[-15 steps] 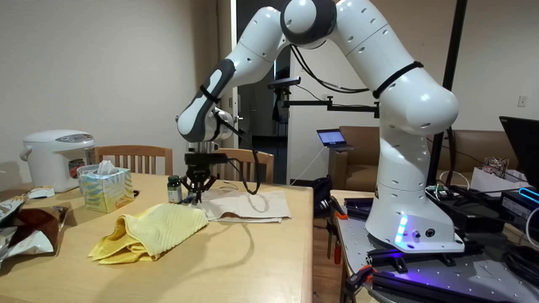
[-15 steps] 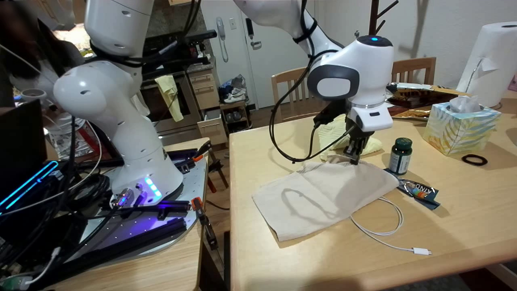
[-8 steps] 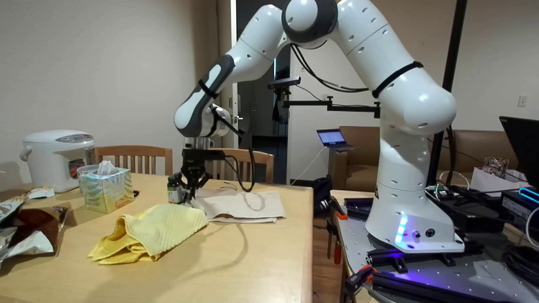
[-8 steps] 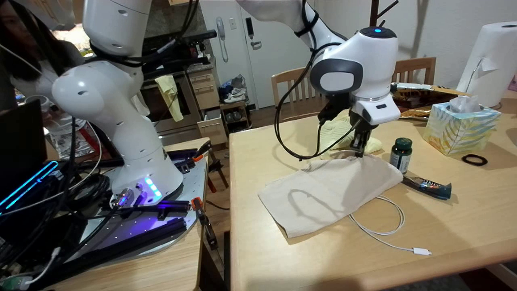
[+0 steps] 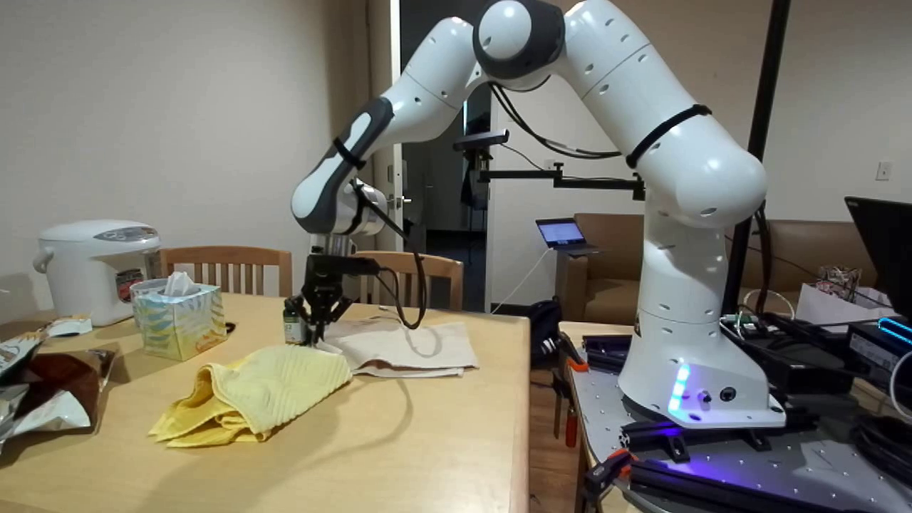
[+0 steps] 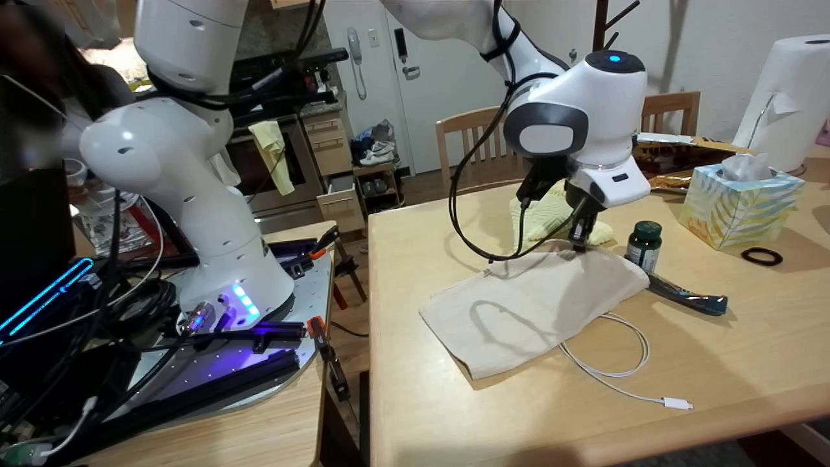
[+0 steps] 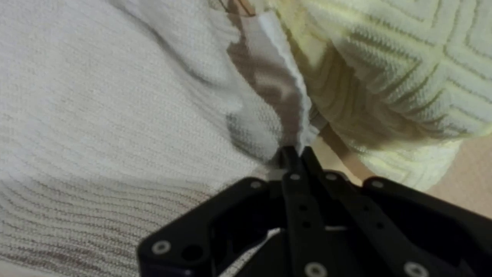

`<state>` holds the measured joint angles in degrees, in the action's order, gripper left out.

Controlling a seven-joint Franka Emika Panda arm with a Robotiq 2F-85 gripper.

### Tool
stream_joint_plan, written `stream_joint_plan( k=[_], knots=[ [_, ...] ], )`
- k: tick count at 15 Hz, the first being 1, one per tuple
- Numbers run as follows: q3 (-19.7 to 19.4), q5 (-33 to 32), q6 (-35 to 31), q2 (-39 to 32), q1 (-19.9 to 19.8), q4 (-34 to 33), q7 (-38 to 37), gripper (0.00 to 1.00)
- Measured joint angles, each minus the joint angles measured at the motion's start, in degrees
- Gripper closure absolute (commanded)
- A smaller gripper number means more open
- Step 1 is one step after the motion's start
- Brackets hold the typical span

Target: Move the towel at the edge closer to the bottle

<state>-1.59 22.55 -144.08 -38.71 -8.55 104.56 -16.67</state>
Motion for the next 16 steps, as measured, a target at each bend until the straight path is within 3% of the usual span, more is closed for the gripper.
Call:
stream_joint_plan(
  k=[10,16],
  knots=[
    [0.98,0.00,0.04,-3.14,-0.50,-2.44,3.47,0.02],
    [1.32,-0.03,0.98,-2.76,-1.24,-2.44,6.04,0.00]
  ],
)
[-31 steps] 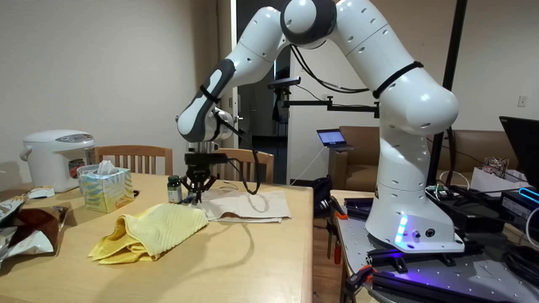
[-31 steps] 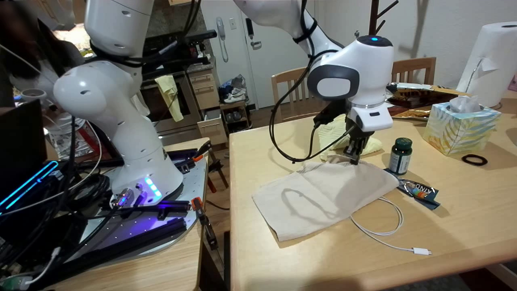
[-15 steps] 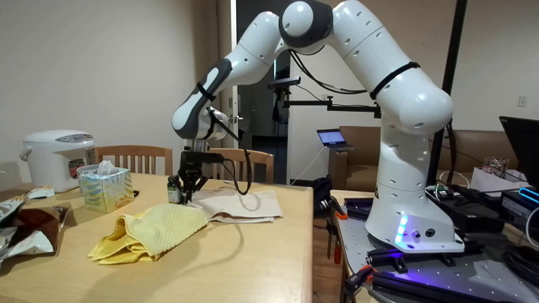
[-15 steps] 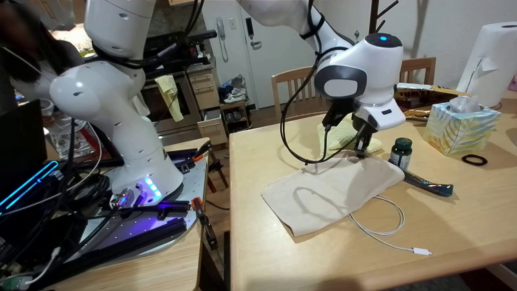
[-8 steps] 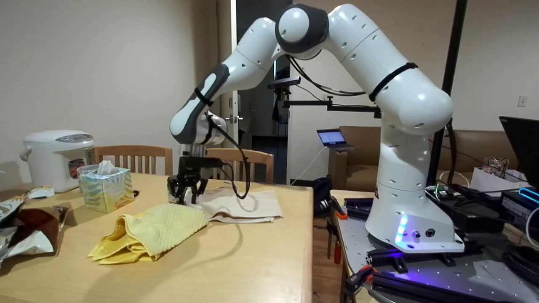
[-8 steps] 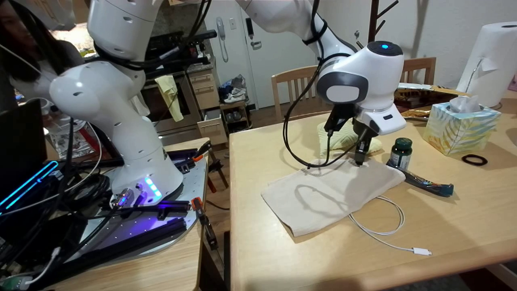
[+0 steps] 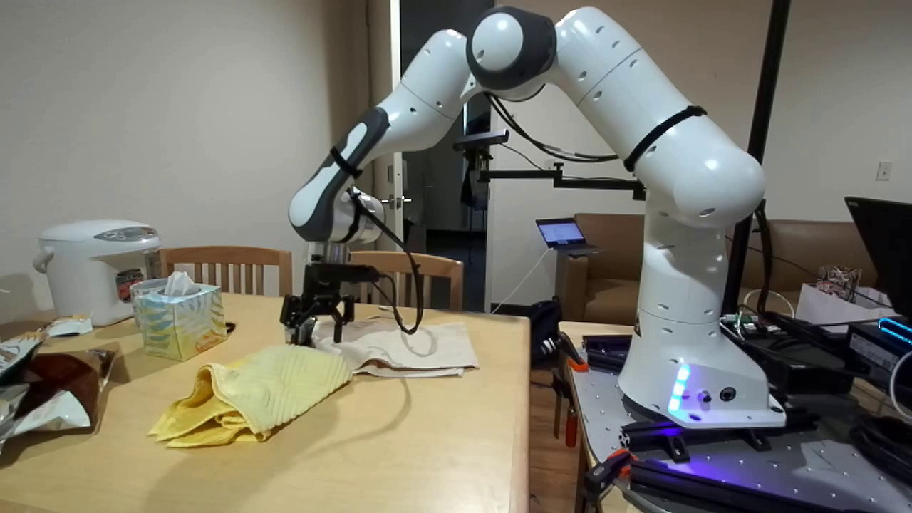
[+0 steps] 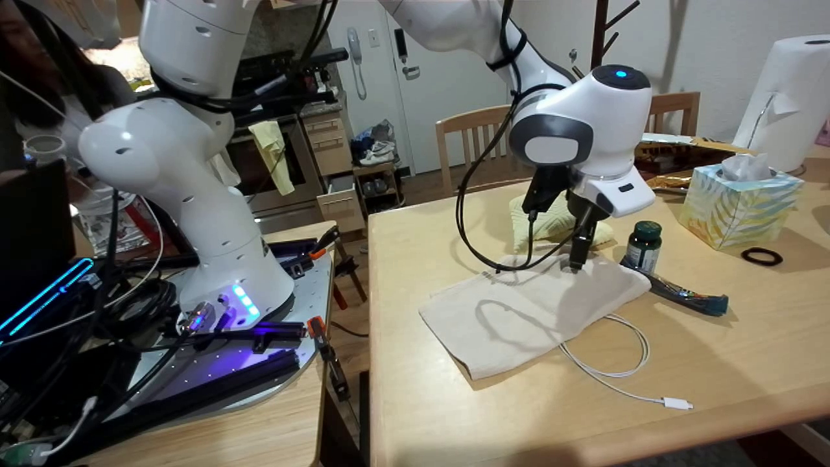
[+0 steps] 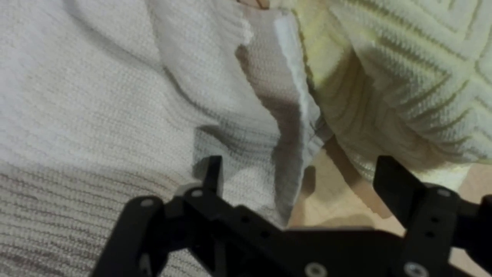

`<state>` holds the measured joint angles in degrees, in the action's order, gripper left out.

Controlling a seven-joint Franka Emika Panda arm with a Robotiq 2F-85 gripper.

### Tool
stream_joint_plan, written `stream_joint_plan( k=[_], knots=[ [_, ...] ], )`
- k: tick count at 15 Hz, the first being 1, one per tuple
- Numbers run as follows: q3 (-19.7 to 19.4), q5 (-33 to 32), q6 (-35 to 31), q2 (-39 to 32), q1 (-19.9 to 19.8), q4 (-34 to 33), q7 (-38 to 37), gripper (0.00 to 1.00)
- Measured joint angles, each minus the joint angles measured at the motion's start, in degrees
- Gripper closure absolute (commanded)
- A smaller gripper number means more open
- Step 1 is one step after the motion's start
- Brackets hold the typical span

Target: Move the towel at the edge closer to the bottle

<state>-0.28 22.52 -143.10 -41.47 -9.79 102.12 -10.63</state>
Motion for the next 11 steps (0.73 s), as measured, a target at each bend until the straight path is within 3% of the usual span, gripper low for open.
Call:
stream_joint_plan(
  k=[7,11],
  knots=[
    [-0.06,-2.60,4.61,7.58,0.90,3.87,2.71,0.00],
    [-0.89,-9.30,16.52,12.59,2.85,5.52,3.45,0.00]
  ],
)
